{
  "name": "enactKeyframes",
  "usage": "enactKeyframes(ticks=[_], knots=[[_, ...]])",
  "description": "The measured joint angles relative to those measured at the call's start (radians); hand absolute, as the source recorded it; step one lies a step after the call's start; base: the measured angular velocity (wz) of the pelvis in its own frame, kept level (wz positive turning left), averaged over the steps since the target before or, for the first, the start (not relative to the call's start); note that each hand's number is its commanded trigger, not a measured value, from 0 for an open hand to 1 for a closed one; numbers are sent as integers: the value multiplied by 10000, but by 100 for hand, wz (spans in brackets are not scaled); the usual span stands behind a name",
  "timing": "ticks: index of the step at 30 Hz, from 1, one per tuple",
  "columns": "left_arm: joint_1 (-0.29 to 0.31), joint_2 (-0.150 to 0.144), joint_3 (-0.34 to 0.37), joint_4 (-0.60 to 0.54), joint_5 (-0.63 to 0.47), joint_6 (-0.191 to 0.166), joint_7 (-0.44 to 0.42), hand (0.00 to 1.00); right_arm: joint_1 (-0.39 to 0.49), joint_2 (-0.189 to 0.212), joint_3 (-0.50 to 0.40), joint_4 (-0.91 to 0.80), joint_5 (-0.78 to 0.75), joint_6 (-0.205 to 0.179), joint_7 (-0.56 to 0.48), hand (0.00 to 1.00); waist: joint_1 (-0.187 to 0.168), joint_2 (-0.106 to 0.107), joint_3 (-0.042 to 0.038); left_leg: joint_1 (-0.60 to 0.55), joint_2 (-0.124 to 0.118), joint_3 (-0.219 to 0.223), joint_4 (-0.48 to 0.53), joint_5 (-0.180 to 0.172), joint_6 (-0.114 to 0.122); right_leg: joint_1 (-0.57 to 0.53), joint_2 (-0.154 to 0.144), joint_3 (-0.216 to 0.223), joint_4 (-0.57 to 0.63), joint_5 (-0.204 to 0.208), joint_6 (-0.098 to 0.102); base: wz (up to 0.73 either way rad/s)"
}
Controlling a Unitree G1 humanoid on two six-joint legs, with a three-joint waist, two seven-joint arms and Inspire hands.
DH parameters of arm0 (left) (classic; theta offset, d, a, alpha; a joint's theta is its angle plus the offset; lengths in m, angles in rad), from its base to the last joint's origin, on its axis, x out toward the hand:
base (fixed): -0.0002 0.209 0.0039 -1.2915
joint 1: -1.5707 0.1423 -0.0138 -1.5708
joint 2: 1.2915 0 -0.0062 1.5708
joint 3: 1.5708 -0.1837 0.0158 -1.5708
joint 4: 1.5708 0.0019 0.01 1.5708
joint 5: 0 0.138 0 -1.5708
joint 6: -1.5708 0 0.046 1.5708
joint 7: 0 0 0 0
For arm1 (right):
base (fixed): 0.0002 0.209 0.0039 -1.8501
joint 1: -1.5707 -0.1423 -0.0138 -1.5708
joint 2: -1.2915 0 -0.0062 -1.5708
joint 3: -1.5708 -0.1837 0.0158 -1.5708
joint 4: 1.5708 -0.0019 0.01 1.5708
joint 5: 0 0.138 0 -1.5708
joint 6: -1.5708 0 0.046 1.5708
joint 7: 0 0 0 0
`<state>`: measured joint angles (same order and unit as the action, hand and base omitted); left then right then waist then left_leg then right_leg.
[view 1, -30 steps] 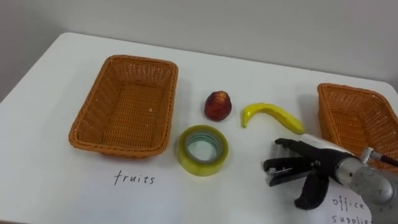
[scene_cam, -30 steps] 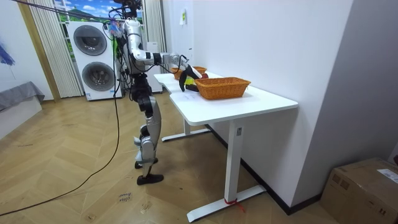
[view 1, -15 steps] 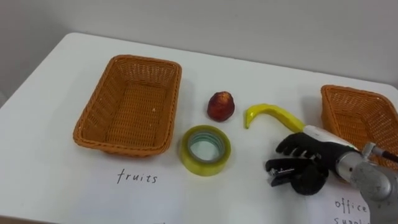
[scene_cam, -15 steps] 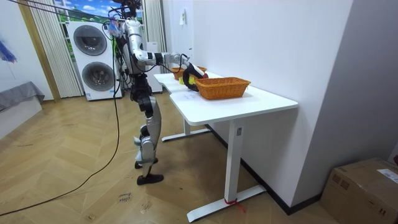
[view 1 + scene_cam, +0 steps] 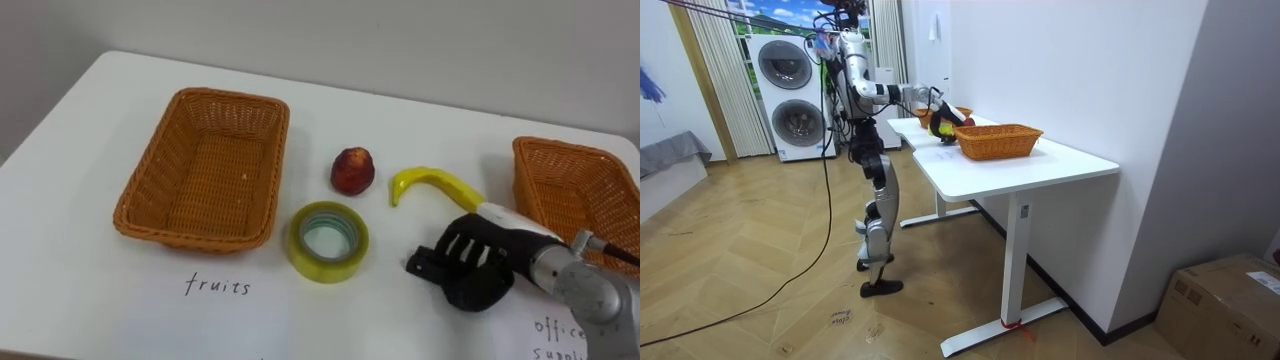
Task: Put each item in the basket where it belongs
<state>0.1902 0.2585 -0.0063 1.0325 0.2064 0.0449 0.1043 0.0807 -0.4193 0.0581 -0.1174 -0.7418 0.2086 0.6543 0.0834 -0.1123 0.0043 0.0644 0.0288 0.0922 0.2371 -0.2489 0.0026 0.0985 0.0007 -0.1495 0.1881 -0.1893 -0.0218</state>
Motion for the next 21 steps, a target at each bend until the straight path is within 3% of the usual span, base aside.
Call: enactKeyframes(ticks=[13, 21], knots=[[37, 3, 9, -29, 13, 1, -2, 0, 103, 96, 13, -47, 424, 12, -3, 100, 25, 10, -2, -16, 1, -18, 7, -1, 2, -28, 12, 25, -2, 42, 7, 0], [57, -19, 74, -42, 21, -15, 0, 0, 187, 103, -115, -79, 1141, -345, -88, 100, -170, -7, -5, -58, -28, -113, 2, 2, 6, -78, 16, 70, 2, 42, 7, 1]])
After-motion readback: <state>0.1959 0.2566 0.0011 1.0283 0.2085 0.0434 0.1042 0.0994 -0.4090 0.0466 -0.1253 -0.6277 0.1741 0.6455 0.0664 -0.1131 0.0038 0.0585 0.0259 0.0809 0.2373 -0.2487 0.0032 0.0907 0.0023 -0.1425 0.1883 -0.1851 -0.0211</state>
